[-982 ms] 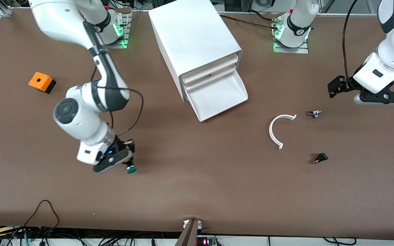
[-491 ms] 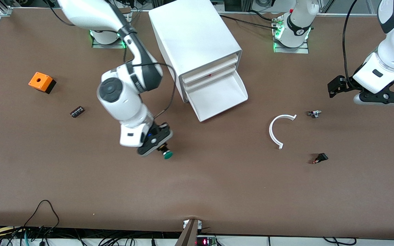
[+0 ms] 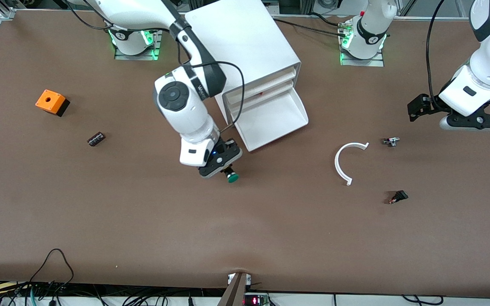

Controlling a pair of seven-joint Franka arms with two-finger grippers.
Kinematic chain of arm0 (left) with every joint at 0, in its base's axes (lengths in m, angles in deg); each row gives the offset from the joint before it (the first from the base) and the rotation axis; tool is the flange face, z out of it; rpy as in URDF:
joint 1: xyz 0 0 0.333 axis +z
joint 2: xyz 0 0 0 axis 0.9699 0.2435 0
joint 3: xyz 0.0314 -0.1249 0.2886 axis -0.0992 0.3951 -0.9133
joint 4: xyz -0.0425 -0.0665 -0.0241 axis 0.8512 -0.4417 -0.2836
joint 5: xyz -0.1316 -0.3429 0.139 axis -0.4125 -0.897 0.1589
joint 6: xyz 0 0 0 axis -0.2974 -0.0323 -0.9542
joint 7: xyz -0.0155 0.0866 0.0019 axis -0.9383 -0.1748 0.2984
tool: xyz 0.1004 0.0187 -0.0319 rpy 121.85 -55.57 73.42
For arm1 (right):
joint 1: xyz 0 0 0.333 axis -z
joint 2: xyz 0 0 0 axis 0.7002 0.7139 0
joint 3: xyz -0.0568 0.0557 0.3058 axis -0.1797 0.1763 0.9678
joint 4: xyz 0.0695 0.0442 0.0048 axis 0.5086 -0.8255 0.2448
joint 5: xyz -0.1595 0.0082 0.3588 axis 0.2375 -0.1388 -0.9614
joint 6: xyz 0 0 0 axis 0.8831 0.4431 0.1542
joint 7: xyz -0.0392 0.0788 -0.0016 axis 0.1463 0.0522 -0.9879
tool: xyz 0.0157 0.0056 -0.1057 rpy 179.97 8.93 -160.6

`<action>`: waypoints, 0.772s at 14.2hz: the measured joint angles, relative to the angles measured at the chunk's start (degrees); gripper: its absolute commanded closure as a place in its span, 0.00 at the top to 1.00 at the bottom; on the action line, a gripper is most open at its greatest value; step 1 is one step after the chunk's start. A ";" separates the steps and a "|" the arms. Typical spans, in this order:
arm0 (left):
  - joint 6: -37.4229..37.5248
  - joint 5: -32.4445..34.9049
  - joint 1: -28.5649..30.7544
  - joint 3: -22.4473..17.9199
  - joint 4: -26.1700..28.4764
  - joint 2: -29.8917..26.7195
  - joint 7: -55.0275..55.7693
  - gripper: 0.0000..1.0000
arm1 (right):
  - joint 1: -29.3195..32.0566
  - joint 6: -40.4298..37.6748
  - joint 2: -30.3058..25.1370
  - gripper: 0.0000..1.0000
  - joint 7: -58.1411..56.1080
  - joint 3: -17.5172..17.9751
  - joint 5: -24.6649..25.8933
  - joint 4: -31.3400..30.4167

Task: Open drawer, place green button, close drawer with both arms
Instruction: 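Carry the green button with the right gripper over the open drawer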

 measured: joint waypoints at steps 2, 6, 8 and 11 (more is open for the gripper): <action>0.00 0.00 0.00 0.00 0.00 0.00 0.00 1.00 | -1.22 0.00 0.23 0.26 1.65 0.01 -0.30 0.00; 0.00 0.00 0.00 0.00 0.00 0.00 0.00 1.00 | -4.56 0.00 0.36 0.26 4.33 0.02 -0.44 0.00; 0.00 0.00 0.00 0.00 0.00 0.00 0.00 1.00 | -6.53 0.00 0.36 0.26 6.04 0.02 -0.44 0.00; 0.00 0.00 0.00 0.00 0.00 0.00 0.00 1.00 | -8.19 -0.01 0.46 0.26 6.82 -0.01 -0.06 0.00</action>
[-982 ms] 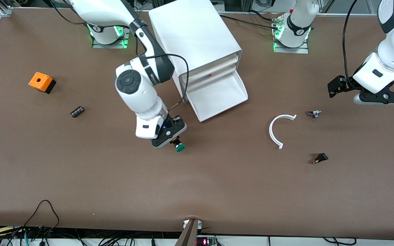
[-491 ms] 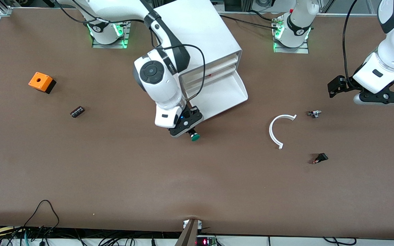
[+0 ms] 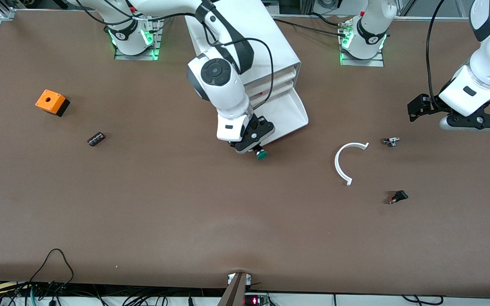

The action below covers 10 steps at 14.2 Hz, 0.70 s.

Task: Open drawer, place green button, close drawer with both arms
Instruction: 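Carry the green button with the right gripper over the open drawer, then lower the green button into the open drawer with the right gripper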

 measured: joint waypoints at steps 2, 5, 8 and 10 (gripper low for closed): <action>0.00 0.00 0.00 0.00 0.00 0.00 0.00 1.00 | -0.77 0.12 0.29 0.26 -1.50 0.05 1.53 0.00; 0.01 0.00 0.00 0.00 0.00 0.00 0.00 1.00 | -1.18 1.23 0.47 0.25 -5.96 2.24 2.88 0.00; 0.04 0.00 0.00 0.00 0.00 0.00 0.00 1.00 | -2.31 1.88 0.47 0.25 -9.20 3.98 5.69 0.02; 0.04 0.00 0.00 0.00 0.00 0.00 0.00 1.00 | -2.91 1.91 0.47 0.25 -10.45 4.71 8.98 0.02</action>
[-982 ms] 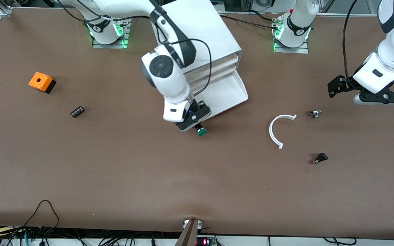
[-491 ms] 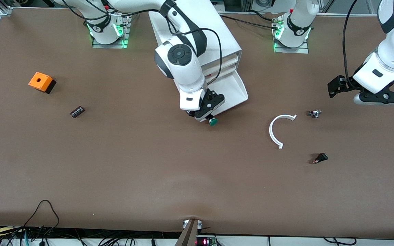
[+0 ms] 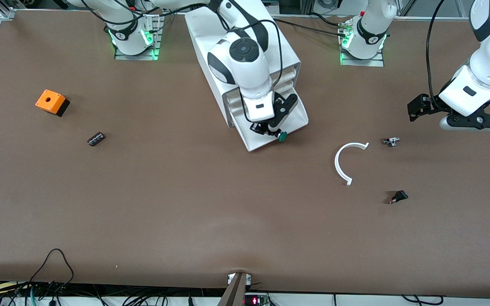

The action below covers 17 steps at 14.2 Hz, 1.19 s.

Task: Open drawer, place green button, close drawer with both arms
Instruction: 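Lower the green button into the open drawer with the right gripper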

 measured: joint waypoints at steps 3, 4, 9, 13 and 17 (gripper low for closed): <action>0.01 0.00 0.00 0.00 0.00 0.00 0.00 1.00 | -0.16 -0.27 0.11 0.25 -4.69 0.94 2.89 -0.07; 0.01 0.00 0.00 0.00 0.00 0.00 0.00 1.00 | -0.13 -0.49 0.17 0.25 -7.28 0.94 2.97 -0.07; 0.02 0.00 0.00 0.00 0.00 0.00 0.00 1.00 | 0.03 -1.66 0.22 0.25 -17.93 0.79 3.27 -0.08; 0.02 0.00 0.00 0.00 0.00 0.00 0.00 1.00 | 0.27 -2.29 0.29 0.25 -21.06 0.74 3.80 -0.18; 0.02 0.00 0.00 0.00 0.00 0.00 0.00 1.00 | 0.27 -2.40 0.95 0.24 -23.26 0.75 4.81 -0.40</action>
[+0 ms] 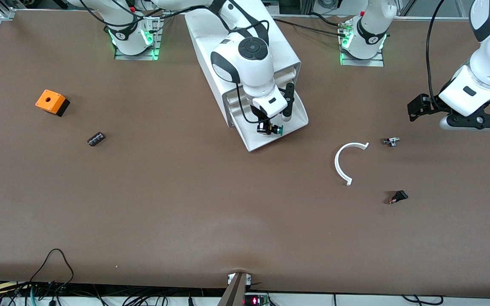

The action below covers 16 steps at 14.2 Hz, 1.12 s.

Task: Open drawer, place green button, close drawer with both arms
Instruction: 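Lower the green button into the open drawer with the right gripper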

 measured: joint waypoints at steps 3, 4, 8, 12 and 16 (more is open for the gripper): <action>0.00 0.00 0.00 0.00 0.00 0.00 0.00 1.00 | -0.06 -0.01 0.34 0.24 -0.42 0.02 0.09 -0.01; 0.00 0.00 0.00 0.00 0.00 0.00 0.00 1.00 | -0.13 -0.02 0.46 0.24 -0.42 0.06 0.11 -0.03; 0.00 0.00 0.00 0.00 0.00 0.00 0.00 1.00 | -0.65 0.01 2.05 0.24 -0.44 0.49 3.21 -0.07; 0.00 0.00 0.00 0.00 0.00 0.00 0.00 1.00 | -1.53 0.06 2.75 0.24 -0.44 0.55 4.01 -0.05; 0.00 0.00 0.00 0.00 0.00 0.00 0.00 1.00 | -1.86 0.05 2.92 0.30 -0.44 0.55 4.07 -0.02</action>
